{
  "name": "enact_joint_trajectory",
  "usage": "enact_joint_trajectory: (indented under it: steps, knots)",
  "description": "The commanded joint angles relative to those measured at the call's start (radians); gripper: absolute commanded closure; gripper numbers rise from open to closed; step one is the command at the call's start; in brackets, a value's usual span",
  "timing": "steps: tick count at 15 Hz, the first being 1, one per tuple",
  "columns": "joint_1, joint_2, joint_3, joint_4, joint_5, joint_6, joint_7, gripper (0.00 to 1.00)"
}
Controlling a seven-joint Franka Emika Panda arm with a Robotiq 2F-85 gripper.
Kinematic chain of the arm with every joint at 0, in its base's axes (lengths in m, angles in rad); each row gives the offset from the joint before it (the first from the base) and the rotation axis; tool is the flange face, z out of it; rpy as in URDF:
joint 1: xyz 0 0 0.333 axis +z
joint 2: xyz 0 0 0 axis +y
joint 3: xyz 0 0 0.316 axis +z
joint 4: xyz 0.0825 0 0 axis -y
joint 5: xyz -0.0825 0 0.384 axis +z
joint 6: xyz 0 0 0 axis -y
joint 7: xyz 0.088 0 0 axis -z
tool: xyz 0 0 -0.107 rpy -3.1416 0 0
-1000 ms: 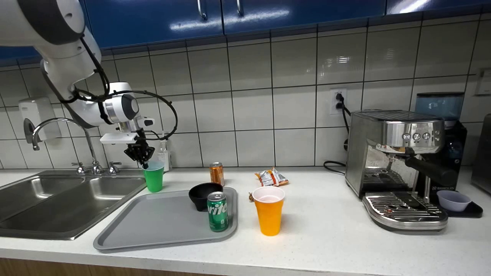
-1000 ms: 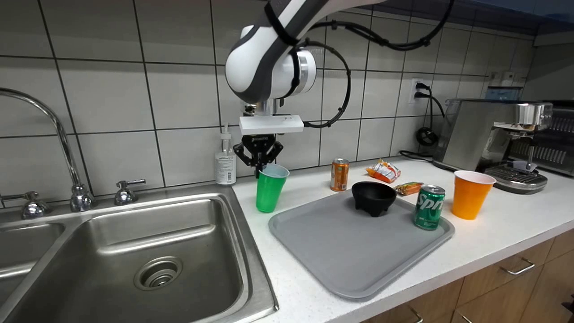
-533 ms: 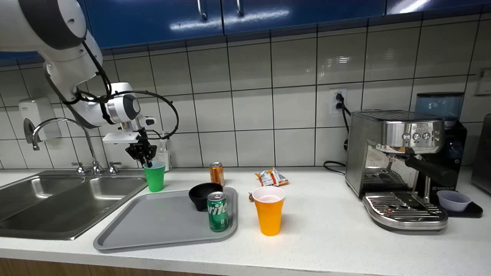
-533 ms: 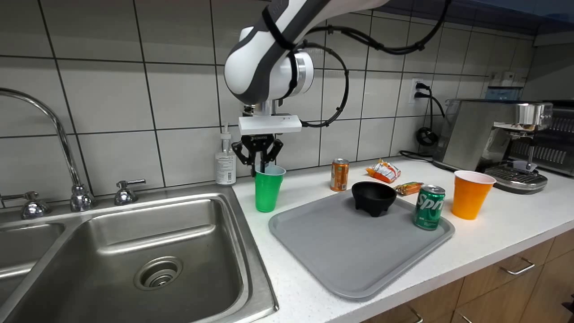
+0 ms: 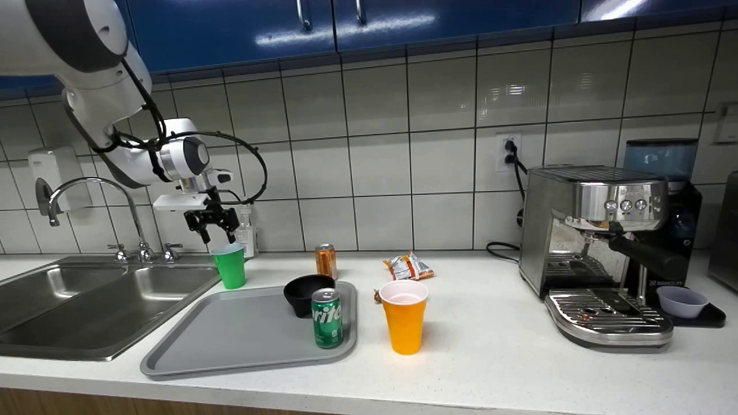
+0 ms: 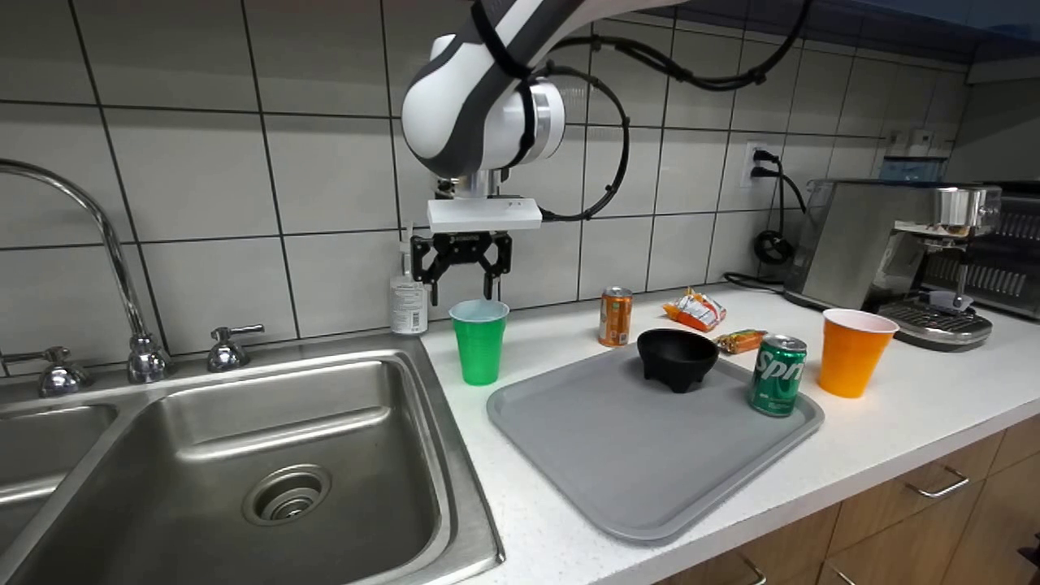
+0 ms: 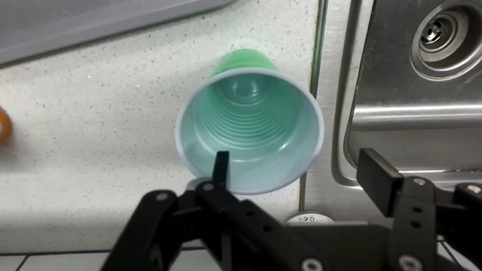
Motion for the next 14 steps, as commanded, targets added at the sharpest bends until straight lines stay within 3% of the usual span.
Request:
enact_joint_trajectory:
  steps: [1,6,14]
  knots:
    - [0.003,-0.049,0.001,-0.033,0.009,0.001,-0.009,0.00]
    - [-0.004,-0.121,0.004,-0.110,0.013,0.022,-0.003,0.00]
    - [-0.023,-0.306,0.006,-0.345,0.015,0.062,0.013,0.00]
